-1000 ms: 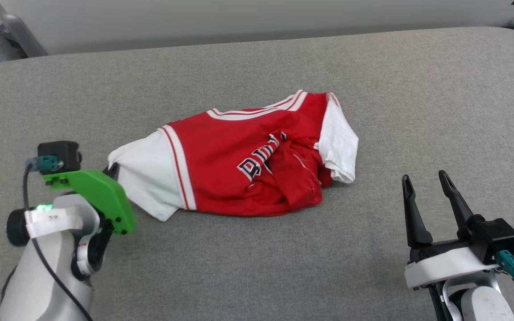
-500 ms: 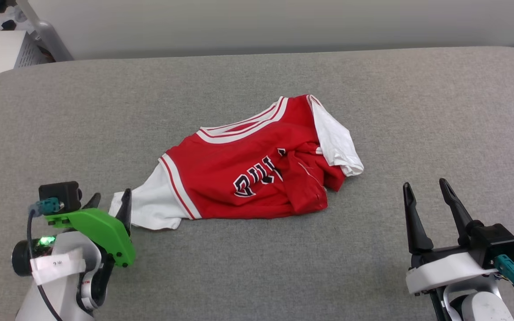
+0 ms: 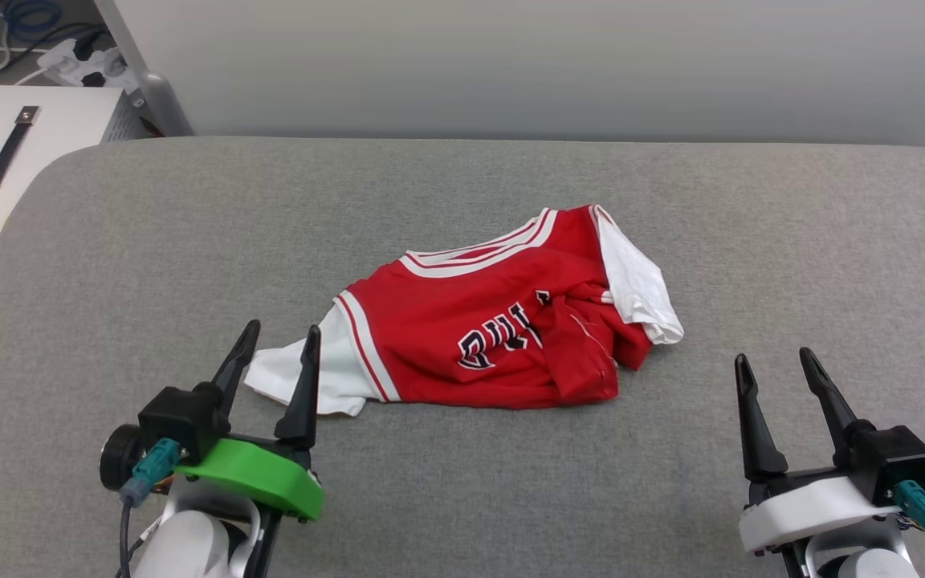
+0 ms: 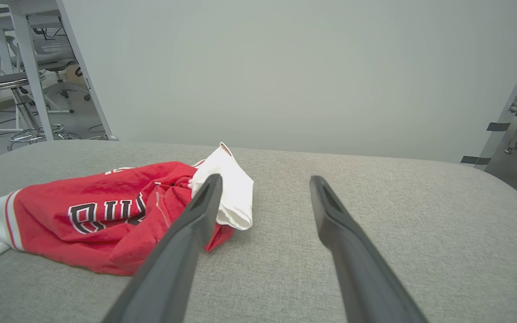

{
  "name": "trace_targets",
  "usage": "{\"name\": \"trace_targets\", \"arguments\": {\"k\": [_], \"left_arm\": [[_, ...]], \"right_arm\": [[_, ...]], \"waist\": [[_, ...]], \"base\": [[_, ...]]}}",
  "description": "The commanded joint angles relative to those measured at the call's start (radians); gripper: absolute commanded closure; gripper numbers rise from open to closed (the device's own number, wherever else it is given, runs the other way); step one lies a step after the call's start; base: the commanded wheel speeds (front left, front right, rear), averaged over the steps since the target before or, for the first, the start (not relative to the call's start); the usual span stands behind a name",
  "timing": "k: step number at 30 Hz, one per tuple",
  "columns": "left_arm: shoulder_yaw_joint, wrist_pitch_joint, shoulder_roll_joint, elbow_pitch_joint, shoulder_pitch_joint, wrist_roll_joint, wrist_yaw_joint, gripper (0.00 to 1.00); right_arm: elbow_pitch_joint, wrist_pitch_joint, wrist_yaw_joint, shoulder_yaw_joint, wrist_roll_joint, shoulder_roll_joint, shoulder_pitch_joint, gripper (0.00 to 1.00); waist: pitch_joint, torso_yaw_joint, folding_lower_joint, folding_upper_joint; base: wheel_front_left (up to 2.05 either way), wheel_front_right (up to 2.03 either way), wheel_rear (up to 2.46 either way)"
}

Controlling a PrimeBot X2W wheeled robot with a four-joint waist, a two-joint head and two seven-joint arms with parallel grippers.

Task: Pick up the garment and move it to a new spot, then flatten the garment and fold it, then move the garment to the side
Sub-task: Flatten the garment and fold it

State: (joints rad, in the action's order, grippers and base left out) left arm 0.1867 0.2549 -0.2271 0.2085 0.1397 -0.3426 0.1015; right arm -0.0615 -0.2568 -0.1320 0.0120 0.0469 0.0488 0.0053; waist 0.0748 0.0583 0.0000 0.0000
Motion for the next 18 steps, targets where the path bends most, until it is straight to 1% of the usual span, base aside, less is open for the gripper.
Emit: {"name": "trace_targets", "arguments": {"k": [1,4,5,9,11,13,15,18], "left_arm": [[-0.006,0.006,0.019,-0.040,-0.020,0.028,0.005,0.00],[-0.018,0.006,0.055,-0.113,-0.052,0.084,0.010,0.00],[-0.022,0.006,0.077,-0.139,-0.061,0.113,0.014,0.00],[-0.027,0.007,0.114,-0.160,-0.068,0.140,0.020,0.00],[-0.029,0.007,0.125,-0.163,-0.070,0.145,0.023,0.00],[-0.028,0.007,0.132,-0.157,-0.071,0.148,0.025,0.00],[-0.028,0.007,0.137,-0.150,-0.067,0.149,0.027,0.00],[-0.025,0.007,0.143,-0.143,-0.058,0.152,0.028,0.00]], "right_arm": [[0.005,-0.005,0.001,0.004,-0.005,0.001,0.013,0.00],[0.013,-0.005,0.001,0.011,-0.012,0.001,0.017,0.00],[0.014,-0.005,0.001,0.012,-0.028,0.001,0.018,0.00],[0.026,0.021,0.001,0.005,-0.058,0.001,0.008,0.00],[0.038,0.067,0.001,-0.006,-0.056,0.008,-0.007,0.00],[0.046,0.150,0.001,-0.033,-0.044,0.040,-0.031,0.00],[0.054,0.258,0.001,-0.060,-0.017,0.081,-0.064,0.00],[0.067,0.447,0.001,-0.111,0.032,0.160,-0.129,0.00]], "waist": [[-0.009,0.019,0.0000,0.0000],[-0.001,0.038,0.0000,0.0000],[0.004,0.053,0.0000,0.0000],[0.018,0.089,0.0000,0.0000],[0.028,0.105,0.0000,0.0000],[0.037,0.121,0.0000,0.0000],[0.047,0.138,0.0000,0.0000],[0.061,0.164,0.0000,0.0000]], "base": [[0.00,0.00,0.00],[0.00,0.00,0.00],[0.00,0.00,0.00],[0.00,0.00,0.00],[0.00,0.00,0.00],[0.00,0.00,0.00],[0.00,0.00,0.00],[0.00,0.00,0.00]]}}
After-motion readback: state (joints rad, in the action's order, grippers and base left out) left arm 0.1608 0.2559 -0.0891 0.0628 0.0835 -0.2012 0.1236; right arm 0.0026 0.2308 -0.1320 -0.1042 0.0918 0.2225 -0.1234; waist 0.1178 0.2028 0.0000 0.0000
